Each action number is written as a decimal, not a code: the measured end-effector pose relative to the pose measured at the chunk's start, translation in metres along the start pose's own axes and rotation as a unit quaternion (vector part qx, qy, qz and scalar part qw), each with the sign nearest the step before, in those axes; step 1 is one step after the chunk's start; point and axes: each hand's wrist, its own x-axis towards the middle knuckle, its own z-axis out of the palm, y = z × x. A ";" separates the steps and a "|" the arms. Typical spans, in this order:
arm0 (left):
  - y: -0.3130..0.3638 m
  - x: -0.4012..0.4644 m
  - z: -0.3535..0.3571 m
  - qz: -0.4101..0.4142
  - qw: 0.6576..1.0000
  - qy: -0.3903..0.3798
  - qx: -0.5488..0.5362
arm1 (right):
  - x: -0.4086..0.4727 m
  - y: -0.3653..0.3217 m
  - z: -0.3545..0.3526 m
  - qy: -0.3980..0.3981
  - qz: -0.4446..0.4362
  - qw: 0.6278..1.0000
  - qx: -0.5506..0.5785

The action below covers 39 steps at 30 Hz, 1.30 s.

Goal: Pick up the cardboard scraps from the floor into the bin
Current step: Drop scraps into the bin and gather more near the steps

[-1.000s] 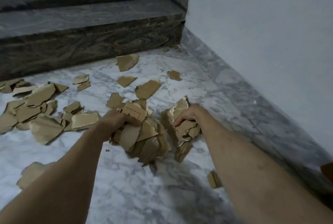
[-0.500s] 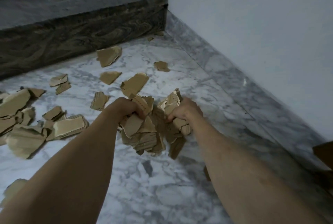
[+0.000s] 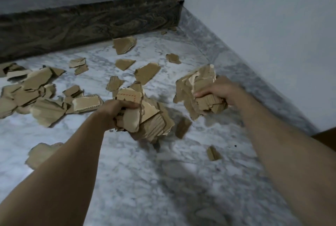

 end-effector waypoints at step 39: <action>-0.101 -0.115 0.009 -0.028 0.998 0.054 -0.013 | -0.122 0.129 0.079 0.046 0.162 0.985 -0.043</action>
